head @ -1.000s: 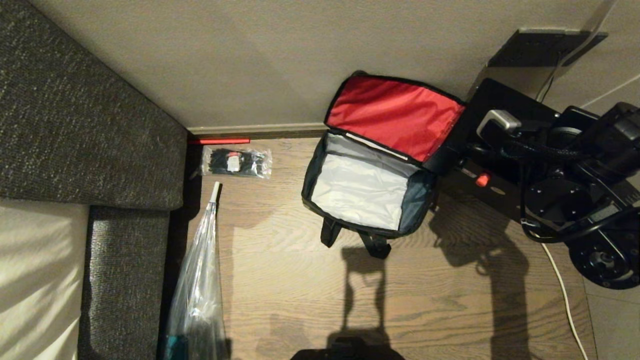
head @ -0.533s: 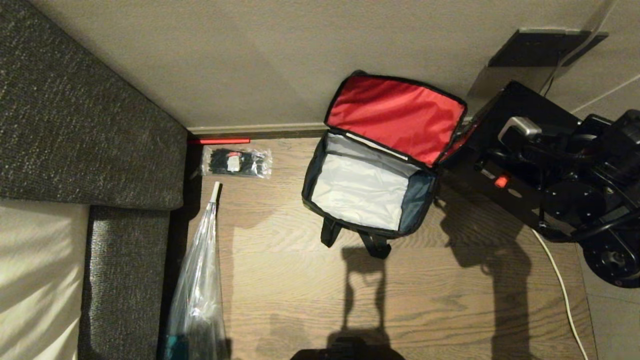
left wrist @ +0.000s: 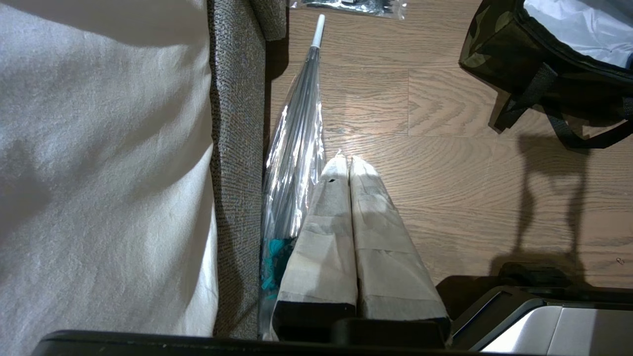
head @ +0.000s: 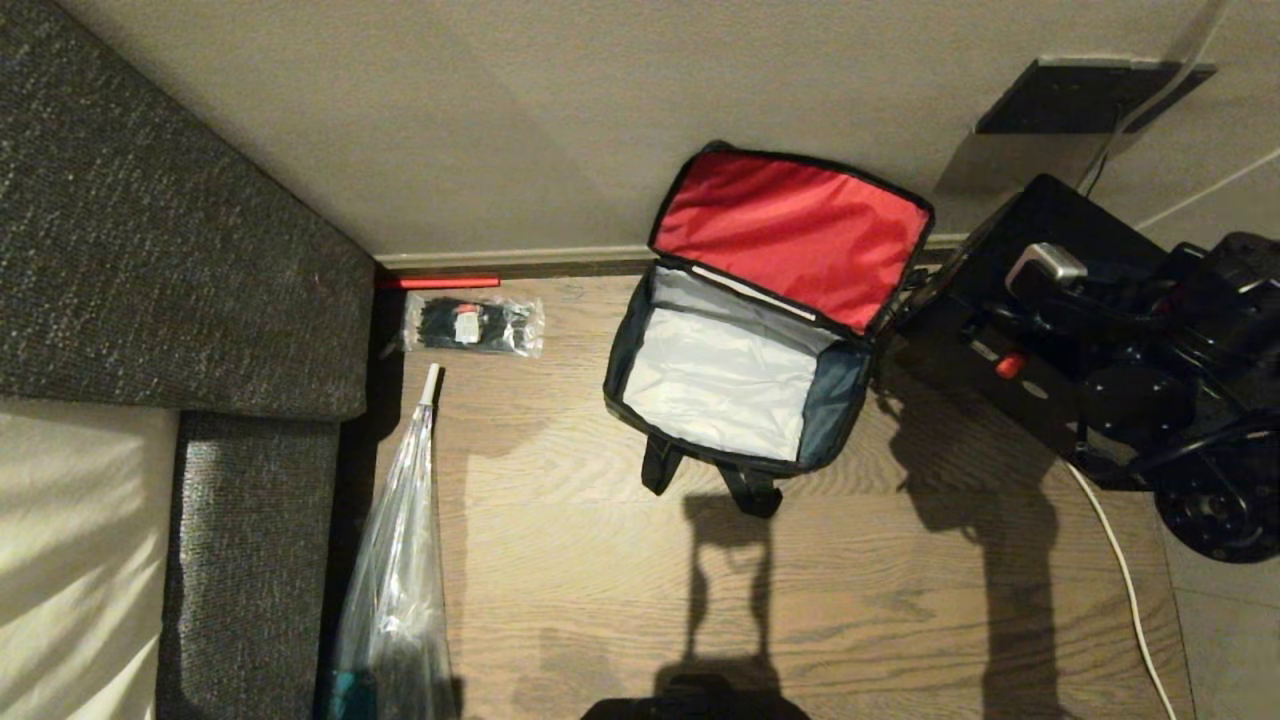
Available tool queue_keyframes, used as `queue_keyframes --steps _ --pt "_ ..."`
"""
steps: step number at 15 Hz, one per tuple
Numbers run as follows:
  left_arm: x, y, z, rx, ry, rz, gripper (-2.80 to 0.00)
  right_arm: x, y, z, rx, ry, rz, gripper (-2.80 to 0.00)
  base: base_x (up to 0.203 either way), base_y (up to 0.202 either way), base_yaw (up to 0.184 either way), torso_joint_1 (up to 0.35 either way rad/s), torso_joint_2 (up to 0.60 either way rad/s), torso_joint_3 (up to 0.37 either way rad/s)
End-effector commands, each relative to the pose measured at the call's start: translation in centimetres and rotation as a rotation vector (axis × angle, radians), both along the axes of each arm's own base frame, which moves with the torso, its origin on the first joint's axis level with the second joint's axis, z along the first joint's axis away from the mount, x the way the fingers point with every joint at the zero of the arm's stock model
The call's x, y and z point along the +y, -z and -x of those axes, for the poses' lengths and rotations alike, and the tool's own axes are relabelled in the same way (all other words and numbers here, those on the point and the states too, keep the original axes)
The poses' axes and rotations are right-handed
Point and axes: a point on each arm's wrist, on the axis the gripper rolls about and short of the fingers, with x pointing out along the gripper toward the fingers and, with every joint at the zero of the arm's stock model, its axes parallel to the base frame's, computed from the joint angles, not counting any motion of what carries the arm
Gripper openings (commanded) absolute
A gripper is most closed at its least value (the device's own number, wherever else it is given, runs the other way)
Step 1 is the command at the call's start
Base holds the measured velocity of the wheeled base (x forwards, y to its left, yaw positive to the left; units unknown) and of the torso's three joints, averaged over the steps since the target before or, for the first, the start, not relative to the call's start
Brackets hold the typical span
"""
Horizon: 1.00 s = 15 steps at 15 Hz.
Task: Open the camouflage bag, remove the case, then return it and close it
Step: Release the handle
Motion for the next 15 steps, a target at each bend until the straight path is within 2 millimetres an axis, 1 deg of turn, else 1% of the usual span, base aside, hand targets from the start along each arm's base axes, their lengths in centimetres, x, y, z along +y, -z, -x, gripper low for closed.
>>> queue_keyframes --steps 1,3,6,8,11,15 --pt "0.0 0.0 0.0 -0.003 -0.001 0.001 -2.80 -0.5 1.9 -1.7 0.040 0.028 -0.005 -2.80 0.000 0.000 0.000 0.000 0.00 0.000" --pt "0.0 0.0 0.0 -0.003 -0.001 0.001 -2.80 -1.0 3.2 -3.1 0.054 0.046 -0.015 -2.80 0.000 0.000 0.000 0.000 0.00 0.000" --pt "0.0 0.0 0.0 -0.003 -0.001 0.001 -2.80 -2.3 3.8 -5.3 0.042 0.087 -0.021 -2.80 0.000 0.000 0.000 0.000 0.00 0.000" --pt "0.0 0.0 0.0 -0.003 -0.001 0.001 -2.80 -3.0 4.7 -6.4 0.059 0.105 -0.019 -2.80 0.000 0.000 0.000 0.000 0.00 0.000" --pt "0.0 0.0 0.0 -0.003 -0.001 0.001 -2.80 -3.5 6.9 -8.0 0.085 0.117 -0.027 -2.80 0.000 0.000 0.000 0.000 0.00 0.000" --pt "0.0 0.0 0.0 -0.003 -0.001 0.001 -2.80 -3.8 10.4 -10.0 0.108 0.116 -0.060 -2.80 0.000 0.000 0.000 0.000 0.00 0.000"
